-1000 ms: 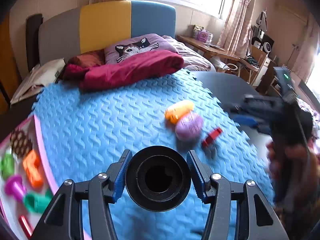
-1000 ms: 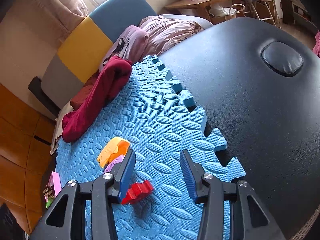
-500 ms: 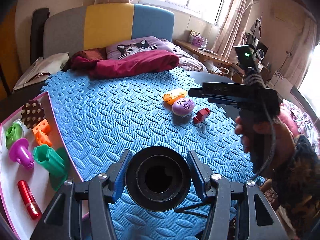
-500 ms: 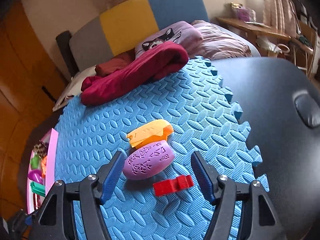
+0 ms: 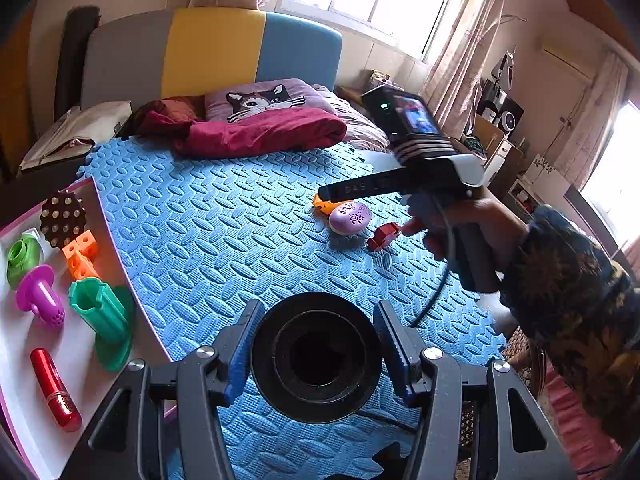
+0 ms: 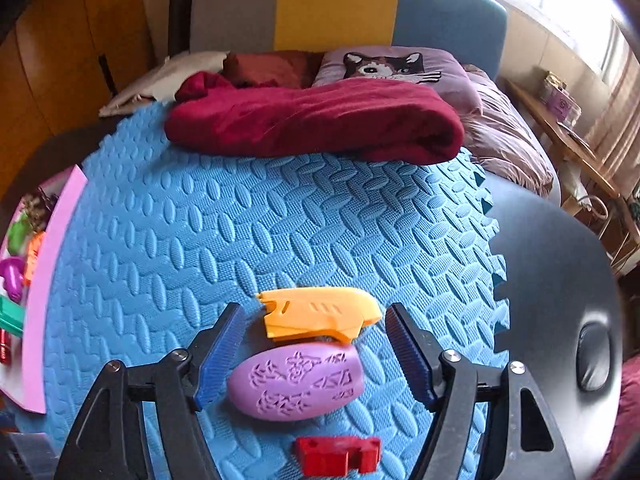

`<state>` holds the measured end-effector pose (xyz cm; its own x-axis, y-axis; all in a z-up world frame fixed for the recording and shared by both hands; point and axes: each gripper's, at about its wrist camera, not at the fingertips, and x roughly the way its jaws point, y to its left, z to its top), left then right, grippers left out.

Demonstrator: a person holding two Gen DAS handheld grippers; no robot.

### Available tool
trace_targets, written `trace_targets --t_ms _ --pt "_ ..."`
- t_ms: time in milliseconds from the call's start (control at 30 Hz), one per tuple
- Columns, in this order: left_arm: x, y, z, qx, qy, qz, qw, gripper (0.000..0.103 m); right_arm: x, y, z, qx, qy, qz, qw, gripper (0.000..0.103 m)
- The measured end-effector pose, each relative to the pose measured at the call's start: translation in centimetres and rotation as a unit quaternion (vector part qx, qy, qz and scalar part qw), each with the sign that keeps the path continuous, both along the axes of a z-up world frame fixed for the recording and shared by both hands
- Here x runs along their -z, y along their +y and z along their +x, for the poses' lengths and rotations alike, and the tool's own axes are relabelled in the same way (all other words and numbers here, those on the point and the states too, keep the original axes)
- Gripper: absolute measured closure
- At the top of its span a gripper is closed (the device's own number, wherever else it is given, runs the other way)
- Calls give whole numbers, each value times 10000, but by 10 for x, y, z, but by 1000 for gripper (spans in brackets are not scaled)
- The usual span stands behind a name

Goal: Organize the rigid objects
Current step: 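Grasp the orange plastic piece with the right tool while left tool holds black cup, then carry the black cup toward the tray with the left tool while right tool holds orange piece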

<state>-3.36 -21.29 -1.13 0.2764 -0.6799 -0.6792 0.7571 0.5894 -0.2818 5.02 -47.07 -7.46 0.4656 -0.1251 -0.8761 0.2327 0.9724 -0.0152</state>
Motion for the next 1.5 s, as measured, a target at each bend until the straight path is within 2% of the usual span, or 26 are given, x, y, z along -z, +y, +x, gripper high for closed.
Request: trace_targets --t_ms 100,133,300,467,600,700,800,1033,1200,1500 --pt "1 1 1 -13 38 0 10000 46 12 -2 11 -53 263 -3 9996 29" --pt "1 2 1 -14 49 -3 10000 46 16 -3 13 -40 324 38 9995 33" --pt "-1 7 1 -59 48 -37 10000 46 8 9 9 -132 -82 190 9997 35" --pt "-6 12 0 -102 29 -112 9999 46 -7 48 -6 -567 -439 496 9962 35" --pt "-13 21 -3 -173 -68 -167 9997 46 2 92 -19 -1108 -433 528 9915 35" --pt "-19 31 -2 -326 -137 -186 9992 46 13 114 -26 -1305 -443 436 9895 35" --pt "-24 41 1 -549 -211 -163 9981 46 16 118 -30 -1278 -593 284 9896 35" --pt "-22 57 9 -968 -288 -37 9949 46 20 108 -29 -1062 -719 532 9903 35" --pt "-19 59 6 -1026 -294 57 9943 46 20 104 -30 -941 -749 716 9902 35" --pt "-16 62 6 -1066 -259 113 9939 46 22 105 -28 -944 -749 626 9907 34"
